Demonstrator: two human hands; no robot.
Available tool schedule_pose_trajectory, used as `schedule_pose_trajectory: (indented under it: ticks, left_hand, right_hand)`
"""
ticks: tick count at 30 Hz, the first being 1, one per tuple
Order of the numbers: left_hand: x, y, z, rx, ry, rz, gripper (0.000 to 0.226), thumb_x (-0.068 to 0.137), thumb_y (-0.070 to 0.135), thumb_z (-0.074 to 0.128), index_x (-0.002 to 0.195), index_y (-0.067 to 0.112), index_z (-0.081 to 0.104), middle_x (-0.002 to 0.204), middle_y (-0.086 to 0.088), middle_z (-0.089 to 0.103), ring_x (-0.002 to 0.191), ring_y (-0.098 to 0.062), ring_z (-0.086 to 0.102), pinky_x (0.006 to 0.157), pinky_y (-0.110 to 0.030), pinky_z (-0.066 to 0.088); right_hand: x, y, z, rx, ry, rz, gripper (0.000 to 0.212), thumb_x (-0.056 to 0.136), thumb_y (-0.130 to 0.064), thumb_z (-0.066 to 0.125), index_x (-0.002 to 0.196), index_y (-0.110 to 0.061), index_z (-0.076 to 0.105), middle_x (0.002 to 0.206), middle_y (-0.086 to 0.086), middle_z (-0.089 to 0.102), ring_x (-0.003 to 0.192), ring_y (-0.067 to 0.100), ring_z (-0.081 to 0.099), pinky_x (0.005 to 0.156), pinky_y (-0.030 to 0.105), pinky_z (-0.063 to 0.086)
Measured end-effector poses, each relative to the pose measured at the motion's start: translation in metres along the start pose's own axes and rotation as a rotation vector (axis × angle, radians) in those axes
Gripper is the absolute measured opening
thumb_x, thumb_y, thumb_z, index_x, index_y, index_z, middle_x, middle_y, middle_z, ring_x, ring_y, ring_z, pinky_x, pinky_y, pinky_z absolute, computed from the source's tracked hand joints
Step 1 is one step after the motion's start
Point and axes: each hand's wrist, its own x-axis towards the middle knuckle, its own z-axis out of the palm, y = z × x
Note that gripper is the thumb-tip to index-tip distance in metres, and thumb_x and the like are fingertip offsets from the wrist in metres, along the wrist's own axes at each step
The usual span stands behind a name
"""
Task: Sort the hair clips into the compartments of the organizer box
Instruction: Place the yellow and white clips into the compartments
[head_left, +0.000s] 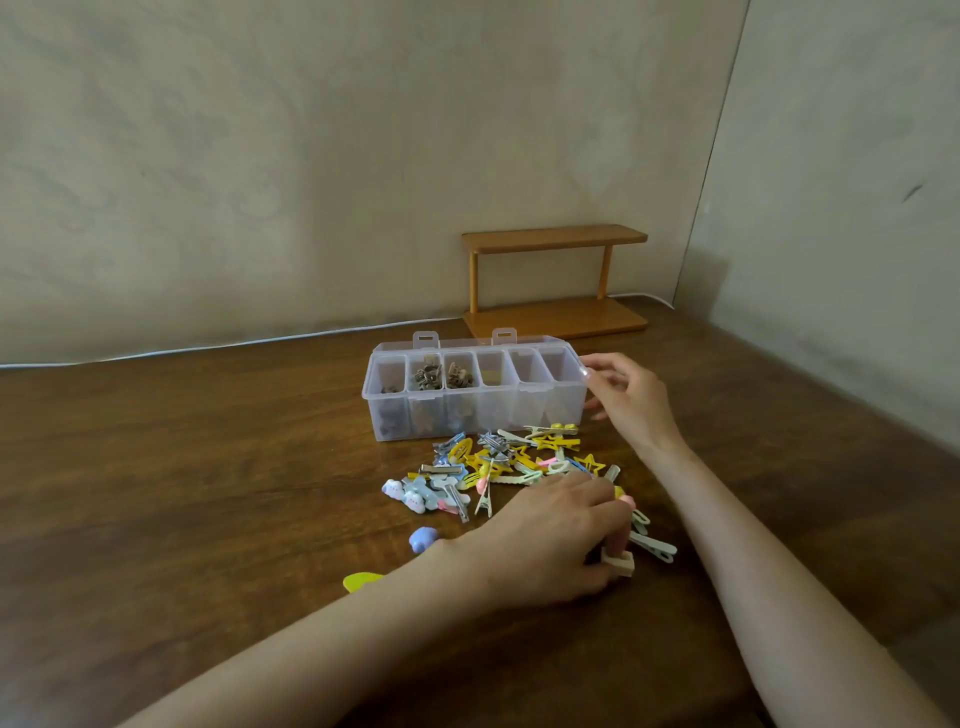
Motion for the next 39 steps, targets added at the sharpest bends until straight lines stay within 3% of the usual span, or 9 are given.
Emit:
schedule_pose_trajectory:
  ticks: [4, 9, 16, 20, 25, 34, 39]
  left_hand:
    - [0.002, -0.011, -0.015, -0.052, 0.048, -0.050, 0.018, 0.084, 0.029, 0.063, 0.094, 0.014, 0.061, 0.098, -0.003, 0.057, 0.092, -0.015, 0.050, 0.074, -0.027, 0.043]
    - [-0.006, -0.058, -0.073, -0.061, 0.189, -0.364, 0.017, 0.085, 0.033, 0.061, 0.091, 0.017, 0.059, 0.092, 0.008, 0.055, 0.083, -0.009, 0.053, 0.072, -0.024, 0.048]
    - [-0.044, -0.139, -0.098, -0.036, 0.500, -0.795, 0.013, 0.081, 0.027, 0.067, 0.083, 0.015, 0.062, 0.083, 0.001, 0.062, 0.078, -0.019, 0.058, 0.071, -0.035, 0.048]
    - [-0.056, -0.169, -0.077, -0.015, 0.486, -0.923, 0.011, 0.083, 0.024, 0.065, 0.087, 0.014, 0.065, 0.093, -0.003, 0.064, 0.082, -0.017, 0.058, 0.070, -0.033, 0.048]
    - [-0.057, -0.175, -0.070, -0.010, 0.466, -0.888, 0.012, 0.088, 0.017, 0.057, 0.095, 0.013, 0.066, 0.101, -0.005, 0.063, 0.084, -0.015, 0.056, 0.073, -0.032, 0.050]
    - [-0.040, -0.150, -0.073, 0.018, 0.492, -0.744, 0.008, 0.088, 0.014, 0.057, 0.091, 0.013, 0.065, 0.092, 0.001, 0.059, 0.076, -0.011, 0.052, 0.066, -0.025, 0.038]
    - [-0.027, -0.128, -0.063, -0.009, 0.438, -0.571, 0.007, 0.087, 0.015, 0.059, 0.092, 0.013, 0.064, 0.093, 0.003, 0.060, 0.080, -0.011, 0.054, 0.069, -0.024, 0.047]
  right_hand:
    - [0.000, 0.000, -0.001, 0.008, -0.002, 0.002, 0.028, 0.093, -0.027, 0.057, 0.118, -0.017, 0.060, 0.104, 0.003, 0.066, 0.077, 0.011, 0.067, 0.055, 0.016, 0.048]
    - [0.000, -0.002, -0.001, 0.013, -0.010, 0.012, 0.027, 0.092, -0.029, 0.058, 0.117, -0.017, 0.061, 0.103, 0.003, 0.067, 0.076, 0.011, 0.067, 0.053, 0.015, 0.047]
    - [-0.001, -0.003, -0.001, 0.006, -0.017, -0.004, 0.031, 0.091, -0.032, 0.058, 0.117, -0.017, 0.060, 0.104, 0.002, 0.066, 0.079, 0.012, 0.067, 0.058, 0.019, 0.049]
    - [-0.002, -0.003, -0.001, 0.000, -0.012, -0.008, 0.029, 0.091, -0.029, 0.058, 0.117, -0.016, 0.060, 0.104, 0.002, 0.065, 0.081, 0.012, 0.066, 0.057, 0.018, 0.049]
    - [-0.002, -0.004, -0.001, -0.013, -0.012, -0.008, 0.030, 0.092, -0.029, 0.058, 0.119, -0.016, 0.059, 0.105, 0.001, 0.063, 0.086, 0.012, 0.065, 0.058, 0.020, 0.051]
    - [-0.002, -0.004, -0.001, -0.028, -0.012, -0.009, 0.029, 0.091, -0.031, 0.059, 0.117, -0.017, 0.060, 0.106, 0.003, 0.065, 0.085, 0.015, 0.065, 0.061, 0.024, 0.054]
    - [-0.002, -0.006, -0.002, -0.070, -0.018, -0.028, 0.030, 0.091, -0.029, 0.059, 0.118, -0.017, 0.060, 0.108, 0.004, 0.065, 0.089, 0.017, 0.064, 0.069, 0.032, 0.057]
